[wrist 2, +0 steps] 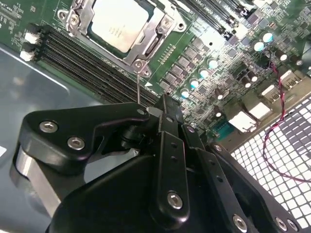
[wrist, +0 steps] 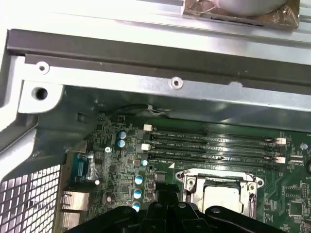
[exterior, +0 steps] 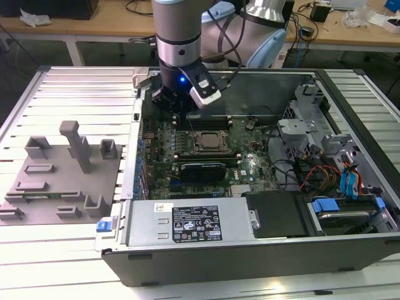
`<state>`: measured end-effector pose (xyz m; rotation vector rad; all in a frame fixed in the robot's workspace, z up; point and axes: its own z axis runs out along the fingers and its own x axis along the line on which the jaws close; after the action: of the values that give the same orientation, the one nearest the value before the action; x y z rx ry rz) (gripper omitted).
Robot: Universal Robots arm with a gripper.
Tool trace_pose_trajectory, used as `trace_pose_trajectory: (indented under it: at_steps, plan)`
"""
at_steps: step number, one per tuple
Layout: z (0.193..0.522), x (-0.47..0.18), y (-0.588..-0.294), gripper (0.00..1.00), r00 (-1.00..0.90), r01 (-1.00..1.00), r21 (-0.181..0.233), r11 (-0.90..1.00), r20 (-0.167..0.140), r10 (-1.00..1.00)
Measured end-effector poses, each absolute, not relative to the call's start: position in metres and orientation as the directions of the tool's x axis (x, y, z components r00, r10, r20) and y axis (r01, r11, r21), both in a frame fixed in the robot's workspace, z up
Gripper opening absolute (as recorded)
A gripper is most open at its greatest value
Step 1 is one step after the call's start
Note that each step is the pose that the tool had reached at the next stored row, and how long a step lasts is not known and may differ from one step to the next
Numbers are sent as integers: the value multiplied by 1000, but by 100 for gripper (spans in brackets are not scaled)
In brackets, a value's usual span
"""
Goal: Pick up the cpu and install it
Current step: 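Install the first cpu locking lever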
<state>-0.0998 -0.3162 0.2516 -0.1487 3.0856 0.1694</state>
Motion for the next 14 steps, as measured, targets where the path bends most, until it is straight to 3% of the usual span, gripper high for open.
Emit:
trace_pose_trajectory:
  at_steps: [2,5,14]
  plan:
    - [252,-97,-316,11,-994,-99,109,989,-53,-93]
    - [252,-95,-316,11,-994,-98,148,984,-57,-91]
    - [252,-109,-317,11,-994,-100,156,983,-64,-90]
